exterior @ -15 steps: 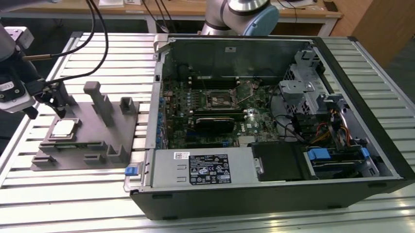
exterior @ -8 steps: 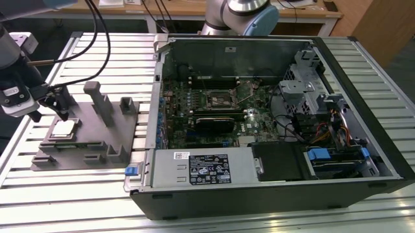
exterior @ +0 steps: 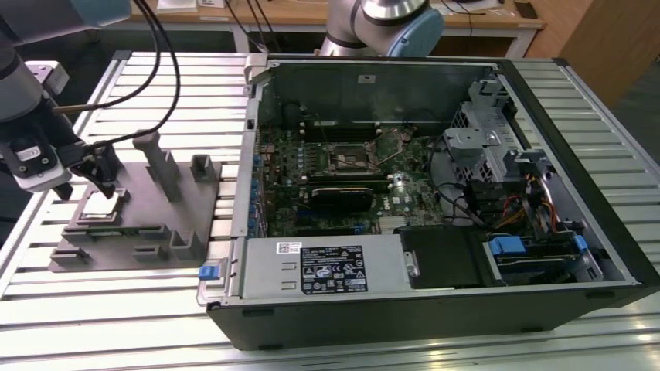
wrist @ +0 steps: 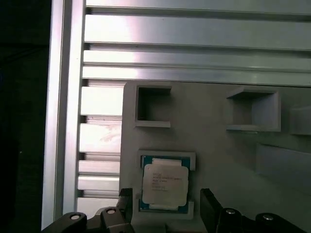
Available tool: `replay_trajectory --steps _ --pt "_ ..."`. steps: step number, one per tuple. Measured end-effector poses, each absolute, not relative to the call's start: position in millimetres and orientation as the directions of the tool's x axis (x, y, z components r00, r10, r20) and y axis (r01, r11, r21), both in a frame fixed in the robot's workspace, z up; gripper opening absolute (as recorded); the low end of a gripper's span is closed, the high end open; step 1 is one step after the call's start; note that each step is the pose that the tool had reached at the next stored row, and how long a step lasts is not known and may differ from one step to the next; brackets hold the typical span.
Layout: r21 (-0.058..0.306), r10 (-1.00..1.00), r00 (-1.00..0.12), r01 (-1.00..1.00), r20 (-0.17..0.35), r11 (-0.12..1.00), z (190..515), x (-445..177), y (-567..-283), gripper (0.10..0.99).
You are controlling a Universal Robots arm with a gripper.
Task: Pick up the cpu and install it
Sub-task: 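Pick up the cpu and move it towards the insertion slot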
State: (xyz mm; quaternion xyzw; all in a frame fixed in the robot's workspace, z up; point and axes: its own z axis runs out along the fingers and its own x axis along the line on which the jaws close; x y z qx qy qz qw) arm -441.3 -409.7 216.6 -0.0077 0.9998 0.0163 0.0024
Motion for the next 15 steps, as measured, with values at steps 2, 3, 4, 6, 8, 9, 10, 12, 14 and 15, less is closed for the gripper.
replay_trajectory --steps 2,3,4,6,8,9,10,12,14,15 --pt "0.031 -0.015 -1.0 -0.015 -0.005 0.999 214 -441 -410 0.659" --pt "0.031 -0.014 -1.0 -0.014 -0.005 0.999 213 -441 -410 0.659" --pt "0.031 -0.013 -1.0 -0.013 -0.005 0.999 212 -441 -410 0.659" --pt "0.031 -0.007 -1.0 -0.007 -0.005 0.999 209 -441 -410 0.659" --pt "0.031 0.001 -1.0 0.001 -0.005 1.0 207 -440 -410 0.659" --pt "0.031 0.003 -1.0 0.003 -0.005 1.0 206 -439 -410 0.659" --pt "0.031 0.004 -1.0 0.004 -0.005 1.0 205 -439 -410 0.659" --pt "0.031 0.004 -1.0 0.004 -0.005 1.0 203 -439 -410 0.659" --pt "0.031 0.004 -1.0 0.004 -0.005 1.0 202 -439 -410 0.659" --pt "0.031 0.004 -1.0 0.004 -0.005 1.0 199 -439 -410 0.659"
